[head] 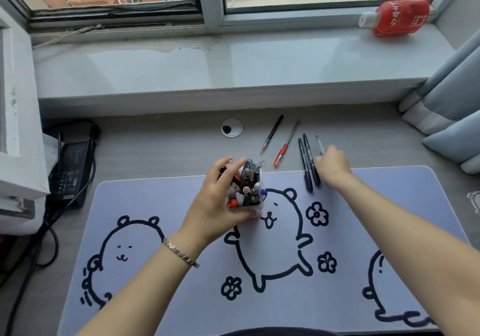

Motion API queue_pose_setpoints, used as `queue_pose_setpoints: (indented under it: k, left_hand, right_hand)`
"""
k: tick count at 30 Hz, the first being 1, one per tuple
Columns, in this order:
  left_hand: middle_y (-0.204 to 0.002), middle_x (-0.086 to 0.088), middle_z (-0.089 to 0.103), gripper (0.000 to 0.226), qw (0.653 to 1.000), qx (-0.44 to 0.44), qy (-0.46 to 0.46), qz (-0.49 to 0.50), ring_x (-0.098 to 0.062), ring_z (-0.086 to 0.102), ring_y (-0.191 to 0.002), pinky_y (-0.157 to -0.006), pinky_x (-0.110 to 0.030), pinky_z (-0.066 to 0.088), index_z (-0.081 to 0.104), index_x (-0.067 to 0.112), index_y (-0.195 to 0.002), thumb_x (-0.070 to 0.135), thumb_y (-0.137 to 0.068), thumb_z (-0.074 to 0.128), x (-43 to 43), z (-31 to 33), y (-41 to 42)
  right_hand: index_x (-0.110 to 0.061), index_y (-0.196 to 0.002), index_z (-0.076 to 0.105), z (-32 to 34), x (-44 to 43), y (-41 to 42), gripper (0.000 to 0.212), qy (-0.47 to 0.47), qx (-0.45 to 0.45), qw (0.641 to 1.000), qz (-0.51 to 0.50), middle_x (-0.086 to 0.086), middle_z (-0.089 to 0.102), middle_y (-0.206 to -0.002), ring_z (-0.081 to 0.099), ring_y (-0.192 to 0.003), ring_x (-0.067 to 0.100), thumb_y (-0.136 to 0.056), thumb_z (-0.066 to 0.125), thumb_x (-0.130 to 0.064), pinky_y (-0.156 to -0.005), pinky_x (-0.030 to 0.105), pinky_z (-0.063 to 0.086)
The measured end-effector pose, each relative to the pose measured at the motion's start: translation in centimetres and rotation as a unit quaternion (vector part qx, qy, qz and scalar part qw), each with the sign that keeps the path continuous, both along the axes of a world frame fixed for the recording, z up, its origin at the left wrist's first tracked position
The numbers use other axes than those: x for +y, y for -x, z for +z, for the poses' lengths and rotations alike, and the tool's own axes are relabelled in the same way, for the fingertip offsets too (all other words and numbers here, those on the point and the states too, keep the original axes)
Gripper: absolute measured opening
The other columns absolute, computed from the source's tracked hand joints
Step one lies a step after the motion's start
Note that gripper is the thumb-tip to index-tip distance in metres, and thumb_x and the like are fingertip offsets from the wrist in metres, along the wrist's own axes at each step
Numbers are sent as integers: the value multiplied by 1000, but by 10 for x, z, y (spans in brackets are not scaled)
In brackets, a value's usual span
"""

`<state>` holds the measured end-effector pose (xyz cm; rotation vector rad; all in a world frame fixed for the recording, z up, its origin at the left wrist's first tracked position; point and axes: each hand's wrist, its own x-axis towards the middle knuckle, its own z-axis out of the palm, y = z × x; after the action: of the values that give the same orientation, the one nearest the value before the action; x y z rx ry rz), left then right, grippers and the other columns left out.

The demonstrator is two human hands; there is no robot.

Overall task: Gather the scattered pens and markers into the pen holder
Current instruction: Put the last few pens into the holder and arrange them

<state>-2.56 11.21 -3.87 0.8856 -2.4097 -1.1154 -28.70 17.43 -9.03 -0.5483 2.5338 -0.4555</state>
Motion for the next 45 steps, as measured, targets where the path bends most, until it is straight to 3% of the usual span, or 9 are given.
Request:
queue_pose_setpoints:
  k: [8,13,17,24,27,33,37,39,45]
  left_hand:
    - [-138,-5,45,68,993,14,107,35,-30,33,-134,-105,-44,35,43,33,-125,56,-64,63,4,-3,11]
    - [-128,-7,55,51,989,42,134,51,-31,34,-133,-104,-44,36,50,25,-120,40,-73,61,6,-1,13]
    - [-127,-5,57,58,980,-35,198,8,-34,37,-131,-99,-52,37,56,27,-117,58,-69,56,8,7,21]
    - [-94,-5,58,15,986,84,90,112,-21,54,-90,-79,-26,46,62,11,-85,23,-78,58,11,4,29]
    - [-94,2,55,19,983,109,60,135,-14,52,-94,-81,-14,42,64,10,-81,26,-78,54,12,5,29]
    - [-96,5,53,19,983,120,57,129,-13,52,-98,-86,-16,42,66,10,-81,24,-79,54,13,2,30]
    - [-110,4,55,25,987,130,15,91,-14,47,-119,-99,-18,39,65,10,-94,27,-81,52,10,2,22]
    - [-121,2,54,33,990,125,-13,67,-14,37,-131,-107,-20,33,59,13,-109,28,-81,51,10,2,16]
    - [-134,8,41,46,992,92,-55,63,-10,26,-137,-110,-13,22,39,26,-122,34,-78,50,16,5,5]
  right_hand:
    - [-2,-88,45,-1,-14,-5,12,-35,-4,999,24,23,59,-99,51,-78,34,-90,46,-15,-64,33,37]
    - [-16,-99,46,33,19,-11,11,104,-65,992,28,8,58,-79,56,-60,22,-90,43,-24,-51,28,37]
    - [-20,-95,58,65,51,-30,10,165,-154,973,41,3,54,-68,44,-48,14,-90,51,-25,-46,20,34]
    - [-23,-91,68,99,90,-66,28,190,-229,953,56,-1,56,-63,50,-45,1,-80,59,1,-48,11,40]
    - [-21,-75,70,113,91,-75,15,226,-167,955,92,2,68,-66,60,-52,5,-74,71,-5,-50,6,44]
    - [-18,-68,71,132,59,-87,7,161,-89,956,228,8,70,-65,61,-57,22,-73,68,-15,-50,19,46]
    - [-7,-66,65,123,12,-98,22,167,-24,945,282,8,63,-66,55,-62,17,-80,61,-24,-55,20,38]
    - [-7,-71,54,113,-6,-107,32,164,-13,942,292,7,55,-71,52,-68,20,-89,51,-33,-57,25,34]
    - [-12,-128,30,83,-12,-125,60,79,60,947,307,13,37,-123,55,-98,36,-88,32,-56,-70,34,35]
